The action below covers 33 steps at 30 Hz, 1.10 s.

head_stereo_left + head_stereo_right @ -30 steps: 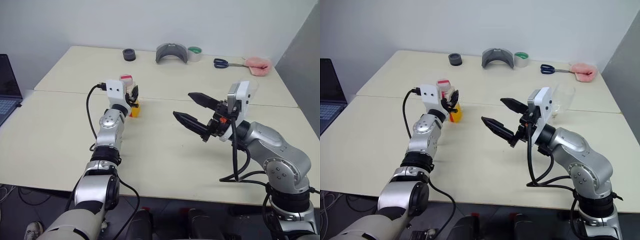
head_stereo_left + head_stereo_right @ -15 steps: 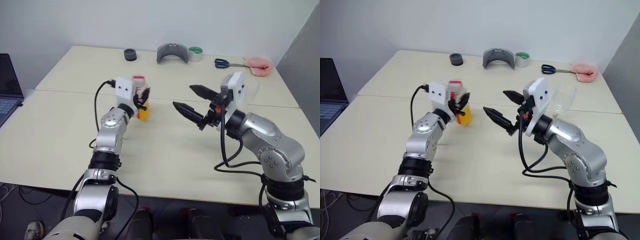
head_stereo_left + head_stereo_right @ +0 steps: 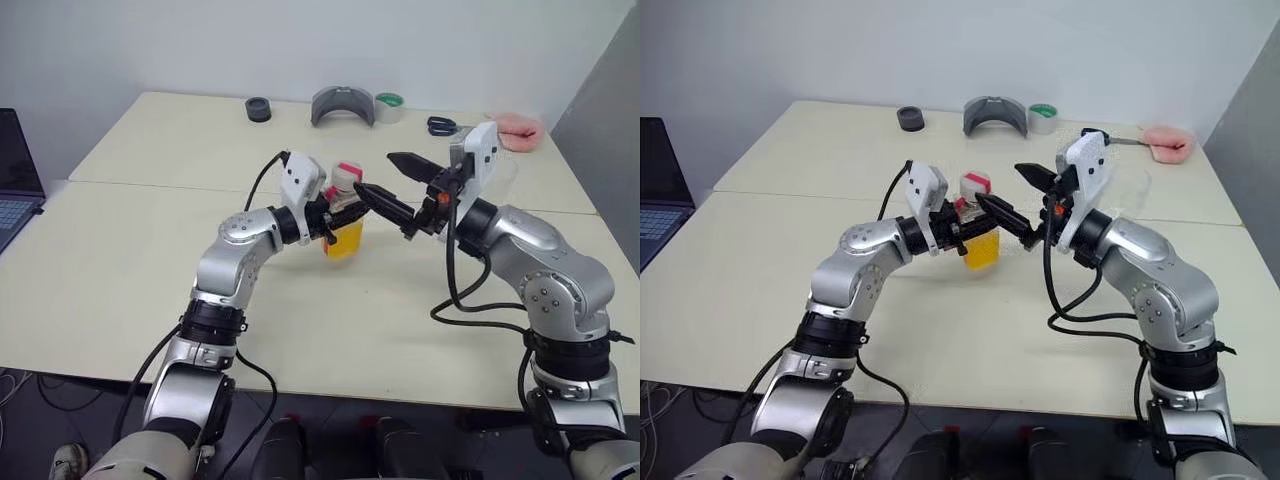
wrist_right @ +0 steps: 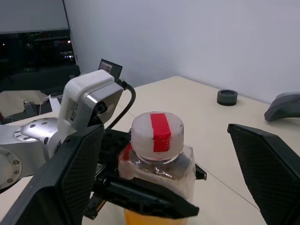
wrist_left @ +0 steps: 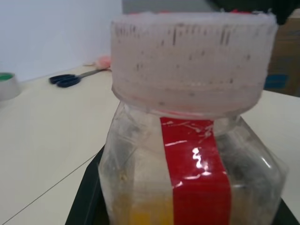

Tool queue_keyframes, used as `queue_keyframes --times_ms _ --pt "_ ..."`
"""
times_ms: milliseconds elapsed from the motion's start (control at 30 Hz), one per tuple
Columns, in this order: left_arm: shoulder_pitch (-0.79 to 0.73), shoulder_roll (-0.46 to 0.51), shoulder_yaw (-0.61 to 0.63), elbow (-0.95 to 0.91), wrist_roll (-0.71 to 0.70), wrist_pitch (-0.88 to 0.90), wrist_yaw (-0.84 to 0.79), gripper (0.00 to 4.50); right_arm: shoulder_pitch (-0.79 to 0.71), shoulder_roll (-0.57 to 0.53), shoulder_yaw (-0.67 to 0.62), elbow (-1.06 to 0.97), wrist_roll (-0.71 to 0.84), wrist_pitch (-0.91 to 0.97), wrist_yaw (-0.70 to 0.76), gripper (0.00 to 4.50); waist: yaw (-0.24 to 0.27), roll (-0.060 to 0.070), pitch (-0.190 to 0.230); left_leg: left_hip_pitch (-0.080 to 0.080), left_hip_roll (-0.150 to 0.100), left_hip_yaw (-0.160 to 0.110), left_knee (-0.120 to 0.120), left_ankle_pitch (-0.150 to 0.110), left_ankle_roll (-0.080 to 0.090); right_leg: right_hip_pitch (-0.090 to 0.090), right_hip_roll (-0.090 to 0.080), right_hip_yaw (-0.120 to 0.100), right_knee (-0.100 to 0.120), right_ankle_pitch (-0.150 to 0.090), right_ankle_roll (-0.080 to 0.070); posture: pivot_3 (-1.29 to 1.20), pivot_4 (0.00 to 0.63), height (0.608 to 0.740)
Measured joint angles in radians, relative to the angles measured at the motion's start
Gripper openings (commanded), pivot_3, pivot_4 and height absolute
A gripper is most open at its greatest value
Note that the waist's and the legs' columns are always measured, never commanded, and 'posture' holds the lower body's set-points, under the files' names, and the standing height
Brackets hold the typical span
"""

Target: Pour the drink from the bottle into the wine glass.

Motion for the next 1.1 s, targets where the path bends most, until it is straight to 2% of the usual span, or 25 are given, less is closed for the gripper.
queue_keyframes --times_ms 767,867,1067,1100 --pt "-0.040 -0.016 -0.020 0.026 0.000 0.014 -0.059 1.72 -0.038 0.082 0.022 0.029 -0.023 0.023 -0.032 4.50 0.001 0.000 0.000 0.000 0.000 0.000 0.000 0.000 0.000 0.000 0.000 0.000 0.000 0.000 0.000 0.00 0.150 0.740" --pt "-0.040 -0.017 -0.022 0.026 0.000 0.018 -0.060 1.72 -0.038 0.083 0.024 0.036 -0.023 0.019 -0.018 3.91 0.001 0.000 0.000 0.000 0.000 0.000 0.000 0.000 0.000 0.000 0.000 0.000 0.000 0.000 0.000 0.00 0.150 0.740" --pt "-0.040 -0.019 -0.024 0.023 -0.009 0.035 -0.064 1.72 -0.038 0.072 0.026 0.063 -0.050 -0.013 0.002 1.84 0.001 0.000 0.000 0.000 0.000 0.000 0.000 0.000 0.000 0.000 0.000 0.000 0.000 0.000 0.000 0.00 0.150 0.740" --pt "-0.040 -0.020 -0.024 0.023 -0.011 0.038 -0.063 1.72 -0.039 0.071 0.026 0.070 -0.054 -0.020 0.012 1.81 0.000 0.000 0.000 0.000 0.000 0.000 0.000 0.000 0.000 0.000 0.000 0.000 0.000 0.000 0.000 0.00 0.150 0.740"
